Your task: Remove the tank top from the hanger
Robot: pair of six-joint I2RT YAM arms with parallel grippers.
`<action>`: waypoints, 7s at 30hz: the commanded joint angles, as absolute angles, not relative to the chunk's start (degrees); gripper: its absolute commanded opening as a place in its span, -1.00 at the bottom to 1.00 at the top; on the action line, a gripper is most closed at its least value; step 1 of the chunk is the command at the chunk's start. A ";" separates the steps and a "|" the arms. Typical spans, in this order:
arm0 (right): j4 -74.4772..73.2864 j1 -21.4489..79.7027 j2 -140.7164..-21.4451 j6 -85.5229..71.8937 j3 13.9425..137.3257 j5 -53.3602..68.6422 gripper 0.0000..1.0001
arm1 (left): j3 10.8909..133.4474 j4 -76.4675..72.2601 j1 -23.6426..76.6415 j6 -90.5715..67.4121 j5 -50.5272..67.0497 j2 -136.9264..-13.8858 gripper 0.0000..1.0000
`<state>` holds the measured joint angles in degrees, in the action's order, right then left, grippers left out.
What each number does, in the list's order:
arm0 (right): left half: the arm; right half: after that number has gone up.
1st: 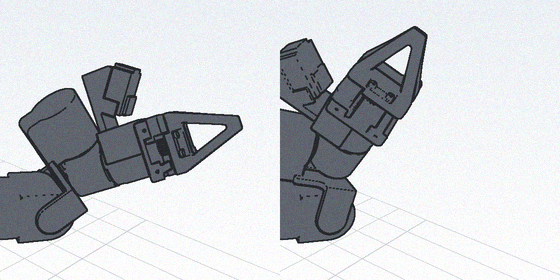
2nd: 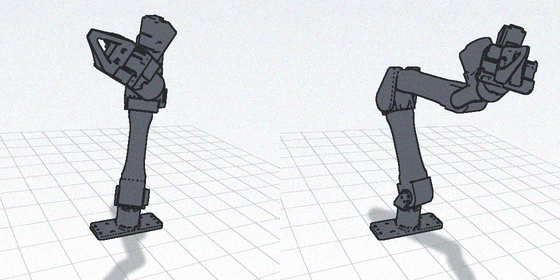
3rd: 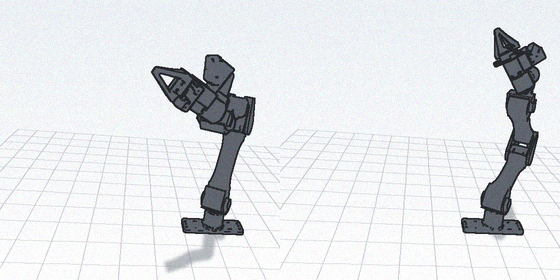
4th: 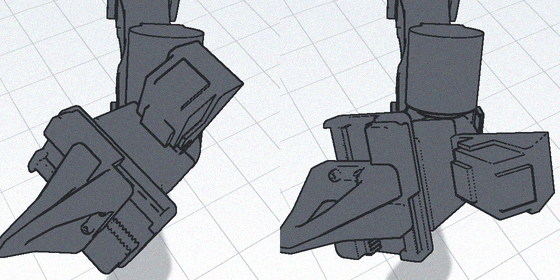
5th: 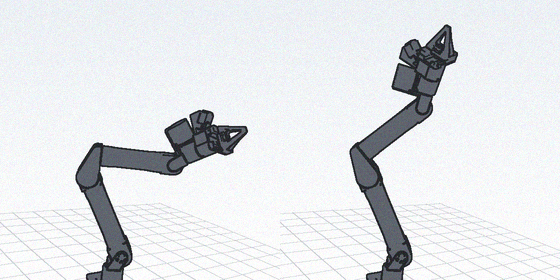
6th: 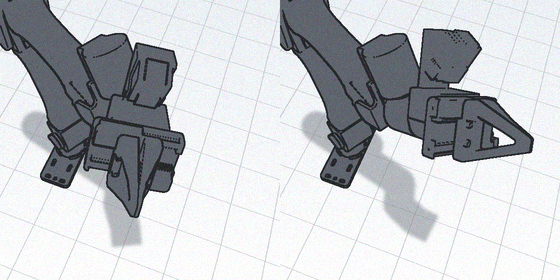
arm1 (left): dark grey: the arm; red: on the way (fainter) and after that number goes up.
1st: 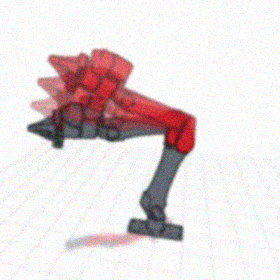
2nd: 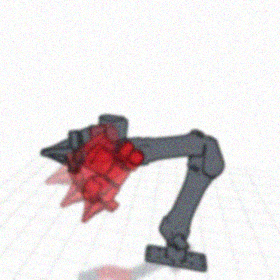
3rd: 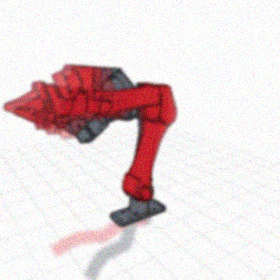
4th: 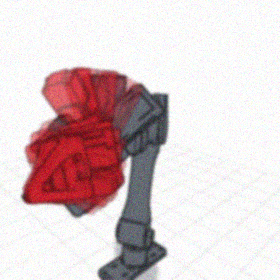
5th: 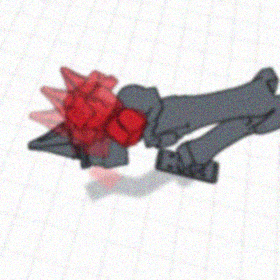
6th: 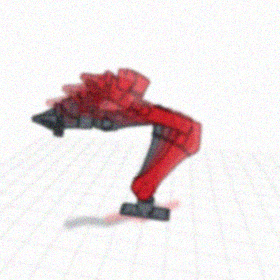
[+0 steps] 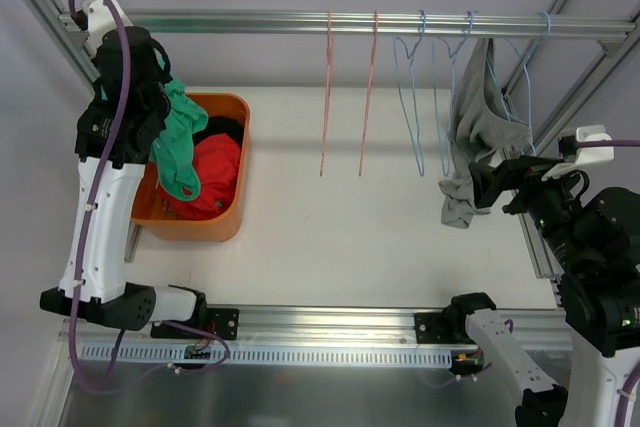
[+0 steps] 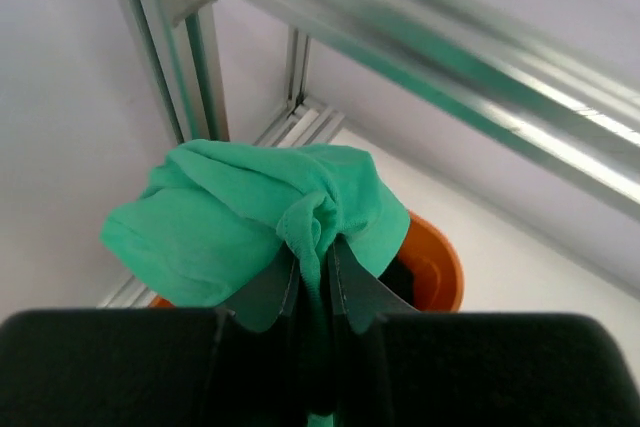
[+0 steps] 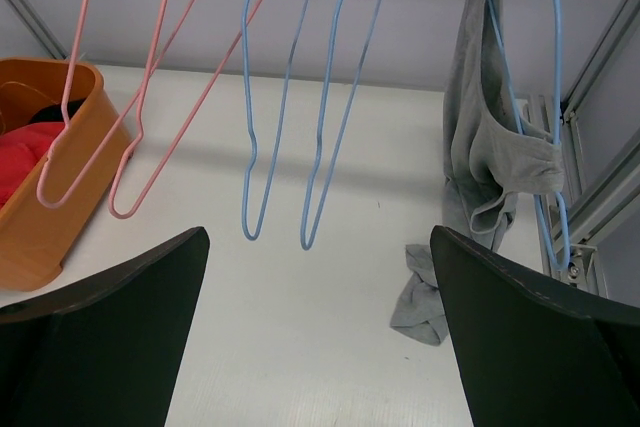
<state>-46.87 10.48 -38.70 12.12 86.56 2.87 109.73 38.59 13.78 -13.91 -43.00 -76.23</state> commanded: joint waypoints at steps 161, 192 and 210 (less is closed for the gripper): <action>-77.87 20.11 -35.94 13.45 111.71 35.95 -0.99 | 100.45 9.43 70.48 2.10 -4.82 -76.45 0.97; -79.10 28.83 -51.94 14.94 117.69 24.43 -0.99 | 91.05 -5.36 72.33 11.51 -18.37 -75.14 0.35; -78.66 28.74 -51.94 15.56 117.51 26.63 -0.99 | 92.72 -6.94 67.76 7.03 -16.17 -78.66 -0.72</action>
